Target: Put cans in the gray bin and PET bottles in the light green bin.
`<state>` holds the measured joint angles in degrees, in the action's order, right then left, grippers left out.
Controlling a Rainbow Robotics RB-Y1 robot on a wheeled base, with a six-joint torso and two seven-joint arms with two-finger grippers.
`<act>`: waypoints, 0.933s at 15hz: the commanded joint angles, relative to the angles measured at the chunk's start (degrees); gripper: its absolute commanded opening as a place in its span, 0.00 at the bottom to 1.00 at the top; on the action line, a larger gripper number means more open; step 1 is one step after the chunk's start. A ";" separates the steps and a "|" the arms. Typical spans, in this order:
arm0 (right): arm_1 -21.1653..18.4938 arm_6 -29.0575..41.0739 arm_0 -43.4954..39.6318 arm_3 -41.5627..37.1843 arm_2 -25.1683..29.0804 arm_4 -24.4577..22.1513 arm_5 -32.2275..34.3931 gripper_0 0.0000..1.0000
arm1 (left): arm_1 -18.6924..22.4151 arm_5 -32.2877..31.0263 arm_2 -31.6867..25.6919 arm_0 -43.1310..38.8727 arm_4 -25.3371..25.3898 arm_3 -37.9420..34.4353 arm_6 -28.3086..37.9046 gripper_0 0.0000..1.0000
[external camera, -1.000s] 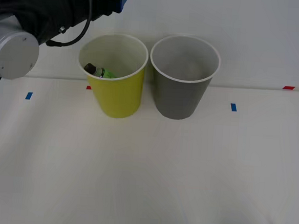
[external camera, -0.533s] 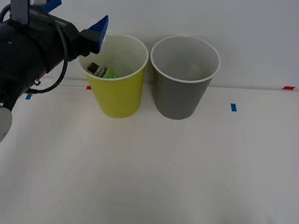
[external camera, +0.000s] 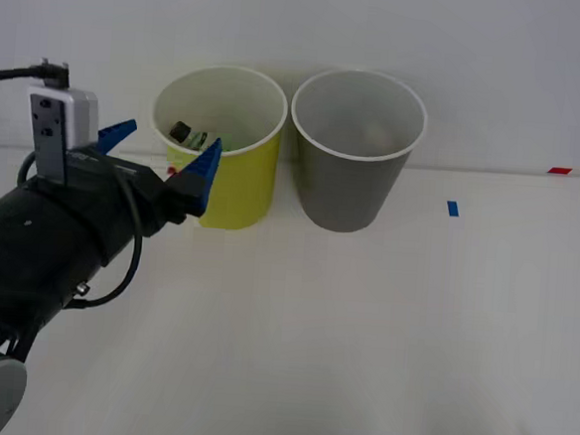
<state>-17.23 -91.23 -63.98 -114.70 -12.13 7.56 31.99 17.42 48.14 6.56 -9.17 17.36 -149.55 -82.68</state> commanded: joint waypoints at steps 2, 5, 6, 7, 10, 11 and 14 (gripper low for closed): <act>0.00 0.00 0.00 0.00 0.00 0.00 0.00 1.00 | -0.19 -1.65 1.18 -3.39 0.31 -0.13 -0.55 1.00; 0.00 0.00 0.00 0.00 0.00 0.00 0.00 1.00 | -0.37 -6.04 2.23 -5.68 -0.75 1.63 -0.20 1.00; 0.00 0.00 0.00 0.00 0.00 0.00 0.00 1.00 | 0.33 -14.22 4.08 -8.32 -1.62 4.97 -0.37 1.00; 0.00 0.00 0.00 0.00 0.00 0.00 0.00 1.00 | 1.12 -19.40 5.66 -9.72 -4.09 7.43 -0.20 1.00; 0.00 0.00 0.00 0.00 0.00 0.00 0.00 1.00 | 3.59 -29.95 8.03 -14.29 -6.63 12.00 0.51 1.00; 0.00 0.00 0.00 0.00 0.00 0.00 0.00 1.00 | 4.20 -32.15 8.65 -15.43 -6.99 13.23 0.68 1.00; 0.00 0.00 0.00 0.00 0.00 0.00 0.00 1.00 | 5.96 -42.08 10.76 -18.33 -7.16 20.18 0.24 1.00</act>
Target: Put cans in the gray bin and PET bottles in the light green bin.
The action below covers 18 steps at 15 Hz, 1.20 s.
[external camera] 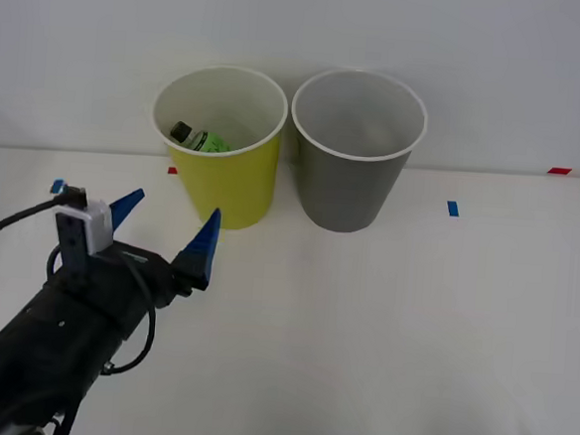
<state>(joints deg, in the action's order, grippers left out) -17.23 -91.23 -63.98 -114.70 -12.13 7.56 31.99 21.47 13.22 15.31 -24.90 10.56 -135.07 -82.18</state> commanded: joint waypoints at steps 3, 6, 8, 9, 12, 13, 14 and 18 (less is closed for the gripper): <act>0.00 0.00 0.00 0.00 0.00 0.00 0.00 1.00 | 2.97 -8.74 3.58 -5.78 -0.98 6.05 -0.61 1.00; 0.00 0.00 0.00 0.00 0.00 0.00 0.00 1.00 | 3.49 -15.24 3.85 -7.01 -1.94 9.74 -0.79 1.00; 0.00 0.00 0.00 0.00 0.00 0.00 0.00 1.00 | 3.05 -21.13 3.94 -6.92 -5.37 14.84 -0.35 1.00; 0.00 0.00 0.00 0.00 0.00 0.00 0.00 1.00 | 3.05 -22.98 3.85 -6.92 -5.72 16.42 -0.35 1.00; 0.00 0.00 0.00 0.00 0.00 0.00 0.00 1.00 | 3.41 -25.61 3.06 -7.36 -9.32 20.99 -0.35 1.00; 0.00 0.00 0.00 0.00 0.00 0.00 0.00 1.00 | 3.49 -25.26 3.23 -7.71 -9.59 20.99 -0.61 1.00; 0.00 0.00 0.00 0.00 0.00 0.00 0.00 1.00 | 3.49 -25.08 3.67 -8.33 -9.85 21.08 -0.87 1.00; 0.00 0.00 0.00 0.00 0.00 0.00 0.00 1.00 | 2.09 -25.35 3.67 -11.93 -12.84 21.08 -1.05 1.00</act>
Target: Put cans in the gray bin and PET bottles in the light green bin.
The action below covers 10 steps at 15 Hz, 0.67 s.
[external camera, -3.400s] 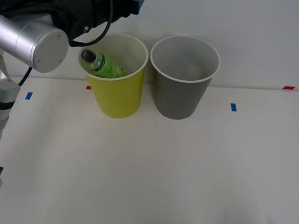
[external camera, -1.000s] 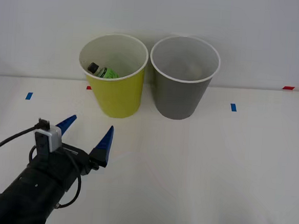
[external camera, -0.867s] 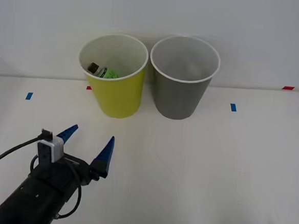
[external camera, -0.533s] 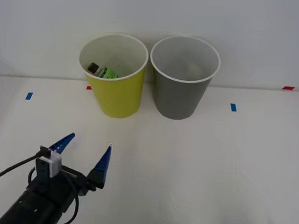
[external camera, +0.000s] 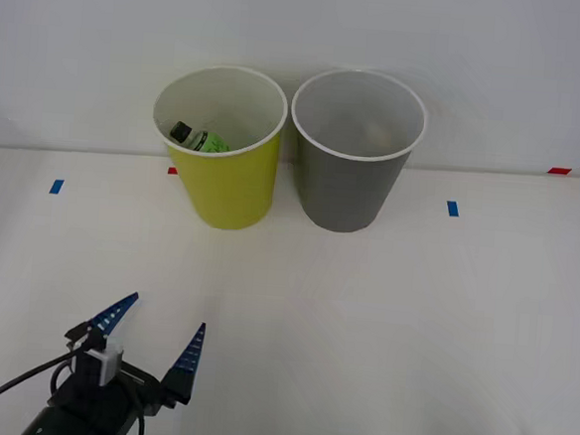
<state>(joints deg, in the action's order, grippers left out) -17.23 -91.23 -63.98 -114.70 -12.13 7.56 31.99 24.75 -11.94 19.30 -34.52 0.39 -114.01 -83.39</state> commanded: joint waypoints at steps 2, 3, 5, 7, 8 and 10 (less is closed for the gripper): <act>0.00 0.00 0.00 0.00 0.00 0.00 0.00 1.00 | -3.83 -0.71 -1.29 -5.21 -5.57 0.02 -1.69 1.00; 0.00 0.00 0.00 0.00 0.00 0.00 0.00 1.00 | -5.24 -0.98 -1.81 -6.62 -5.66 0.02 -4.06 1.00; 0.00 0.00 0.00 0.00 0.00 0.00 0.00 1.00 | -6.56 -1.94 -2.25 -9.34 -5.92 0.02 -4.41 1.00; 0.00 0.00 0.00 0.00 0.00 0.00 0.00 1.00 | -7.61 -3.44 -3.22 -12.24 -6.10 0.19 -3.62 1.00; 0.00 0.00 0.00 0.00 0.00 0.00 0.00 1.00 | -8.31 -4.32 -4.01 -13.74 -6.19 0.19 -3.09 1.00; 0.00 0.00 0.00 0.00 0.00 0.00 0.00 1.00 | -8.40 -6.16 -5.15 -16.11 -6.10 0.19 -1.95 1.00</act>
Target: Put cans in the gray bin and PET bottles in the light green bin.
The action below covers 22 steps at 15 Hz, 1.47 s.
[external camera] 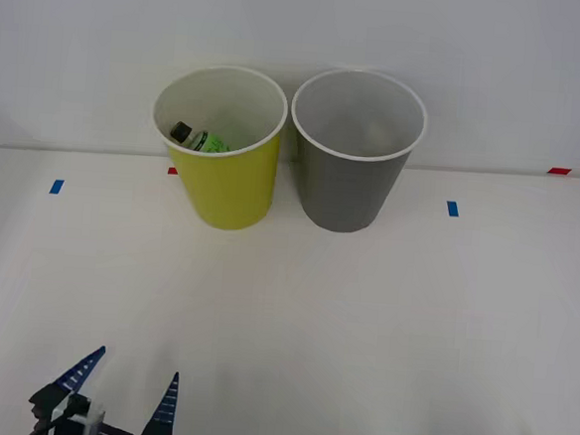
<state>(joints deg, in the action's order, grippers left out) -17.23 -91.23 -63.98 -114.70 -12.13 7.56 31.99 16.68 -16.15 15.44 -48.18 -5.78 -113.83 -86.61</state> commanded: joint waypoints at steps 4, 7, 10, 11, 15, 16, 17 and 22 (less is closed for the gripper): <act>0.00 0.00 0.00 0.00 0.00 0.00 0.00 1.00 | 0.55 -3.19 -2.35 -4.73 0.86 0.01 7.59 1.00; 0.00 0.00 0.00 0.00 0.00 0.00 0.00 1.00 | 0.37 -4.24 -3.66 -7.89 2.70 0.01 7.68 1.00; 0.00 0.00 0.00 0.00 0.00 0.00 0.00 1.00 | -1.30 -4.33 -5.07 -10.53 2.70 -0.08 7.42 1.00; 0.00 0.00 0.00 0.00 0.00 0.00 0.00 1.00 | -1.74 -5.03 -5.16 -11.23 2.70 -0.16 7.42 1.00; 0.00 0.00 0.00 0.00 0.00 0.00 0.00 1.00 | -3.76 -9.34 -6.39 -14.66 1.91 -0.78 7.07 1.00; 0.00 0.00 0.00 0.00 0.00 0.00 0.00 1.00 | -4.55 -11.27 -6.65 -15.45 1.65 -0.87 7.07 1.00; 0.00 0.00 0.00 0.00 0.00 0.00 0.00 1.00 | -5.25 -12.24 -7.00 -15.80 1.21 -0.96 7.07 1.00; 0.00 0.00 0.00 0.00 0.00 0.00 0.00 1.00 | -6.40 -14.52 -7.18 -18.88 -0.11 -3.33 7.59 1.00</act>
<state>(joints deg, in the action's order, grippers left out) -17.23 -91.23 -63.98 -114.70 -12.13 7.56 31.99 10.69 -30.09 8.21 -66.49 -5.55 -117.04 -79.09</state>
